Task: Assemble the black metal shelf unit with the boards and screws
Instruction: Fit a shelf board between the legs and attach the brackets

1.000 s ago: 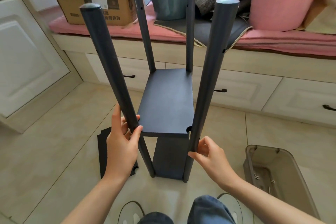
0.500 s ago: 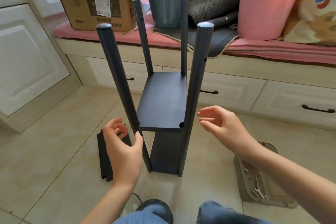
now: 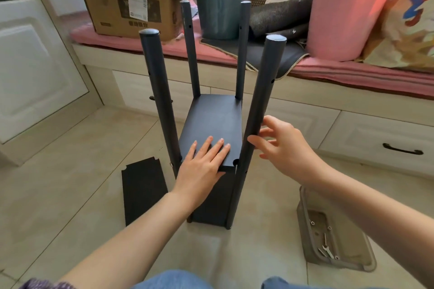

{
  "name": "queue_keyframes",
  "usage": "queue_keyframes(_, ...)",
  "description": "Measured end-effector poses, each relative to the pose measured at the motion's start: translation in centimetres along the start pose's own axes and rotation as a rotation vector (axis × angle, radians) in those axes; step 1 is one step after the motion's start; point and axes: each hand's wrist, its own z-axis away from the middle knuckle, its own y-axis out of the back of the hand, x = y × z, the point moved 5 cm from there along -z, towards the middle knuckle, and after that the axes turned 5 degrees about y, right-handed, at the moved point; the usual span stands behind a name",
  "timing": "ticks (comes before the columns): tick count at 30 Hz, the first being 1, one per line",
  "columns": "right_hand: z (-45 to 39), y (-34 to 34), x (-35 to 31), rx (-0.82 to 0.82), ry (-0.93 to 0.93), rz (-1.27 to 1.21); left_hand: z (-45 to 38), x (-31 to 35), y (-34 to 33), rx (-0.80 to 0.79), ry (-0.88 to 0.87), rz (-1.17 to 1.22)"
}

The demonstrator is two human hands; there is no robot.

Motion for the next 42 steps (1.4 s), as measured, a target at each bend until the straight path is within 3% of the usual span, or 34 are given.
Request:
queue_keyframes(16,-0.1,-0.3,-0.4,0.012,0.017,-0.011,0.0,0.2,-0.8,0.098,-0.03,0.013)
queue_keyframes(21,0.0,-0.4,-0.4,0.032,0.028,-0.033,0.2,0.8,-1.0,0.102,0.022,-0.021)
queue_keyframes(31,0.4,1.3,1.1,0.065,0.073,-0.106,0.2,4.1,-1.0,0.283,0.092,-0.052)
queue_keyframes(42,1.4,2.5,4.9,0.094,0.028,-0.215,-0.2,6.2,-1.3,0.308,0.158,-0.065)
